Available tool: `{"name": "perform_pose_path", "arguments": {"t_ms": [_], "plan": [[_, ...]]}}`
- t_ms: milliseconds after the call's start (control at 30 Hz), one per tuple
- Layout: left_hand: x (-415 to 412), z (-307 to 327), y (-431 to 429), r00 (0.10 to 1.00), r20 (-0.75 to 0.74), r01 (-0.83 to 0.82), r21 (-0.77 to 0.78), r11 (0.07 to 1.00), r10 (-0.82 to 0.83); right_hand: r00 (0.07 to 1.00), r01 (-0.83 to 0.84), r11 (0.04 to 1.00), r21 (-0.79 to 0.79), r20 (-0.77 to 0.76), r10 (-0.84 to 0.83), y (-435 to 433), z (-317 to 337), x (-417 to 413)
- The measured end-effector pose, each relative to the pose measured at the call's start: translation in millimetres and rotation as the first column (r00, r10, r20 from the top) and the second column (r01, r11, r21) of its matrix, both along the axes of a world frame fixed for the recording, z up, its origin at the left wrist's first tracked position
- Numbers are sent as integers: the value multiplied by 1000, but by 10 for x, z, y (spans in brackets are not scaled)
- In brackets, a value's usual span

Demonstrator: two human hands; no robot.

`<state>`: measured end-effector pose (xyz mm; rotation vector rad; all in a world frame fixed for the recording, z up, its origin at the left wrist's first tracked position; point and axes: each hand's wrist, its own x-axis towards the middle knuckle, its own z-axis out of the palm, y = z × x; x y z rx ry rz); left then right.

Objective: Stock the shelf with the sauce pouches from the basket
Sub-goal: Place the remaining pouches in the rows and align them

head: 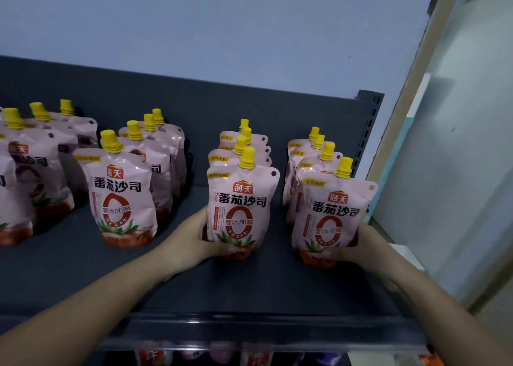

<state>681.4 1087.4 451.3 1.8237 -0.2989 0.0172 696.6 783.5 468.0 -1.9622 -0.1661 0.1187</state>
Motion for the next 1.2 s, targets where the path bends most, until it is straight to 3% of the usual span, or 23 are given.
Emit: {"name": "perform_pose_path", "arguments": {"t_ms": [100, 300, 600, 833, 1067, 1200], "plan": [[43, -8, -70, 1000, -4, -17, 30, 999, 17, 999, 19, 998, -62, 41, -17, 26, 20, 45], [13, 33, -75, 999, -21, -29, 55, 998, 30, 996, 23, 999, -34, 93, -20, 71, 23, 91], [19, 75, -17, 997, -25, -70, 127, 989, 74, 999, 52, 994, -97, 11, -52, 0, 7, 148], [-45, 25, 24, 990, -3, -142, 157, 977, 144, 994, 108, 994, -30, 17, -107, -51, -15, 53], [-47, 20, 50, 984, 14, -175, 232, 957, 176, 995, 100, 990, -96, 35, -97, -4, -9, 58], [-105, -12, 37, 980, 33, -196, 234, 952, 194, 965, 246, 967, -72, 113, -237, 24, 4, -16]]}}
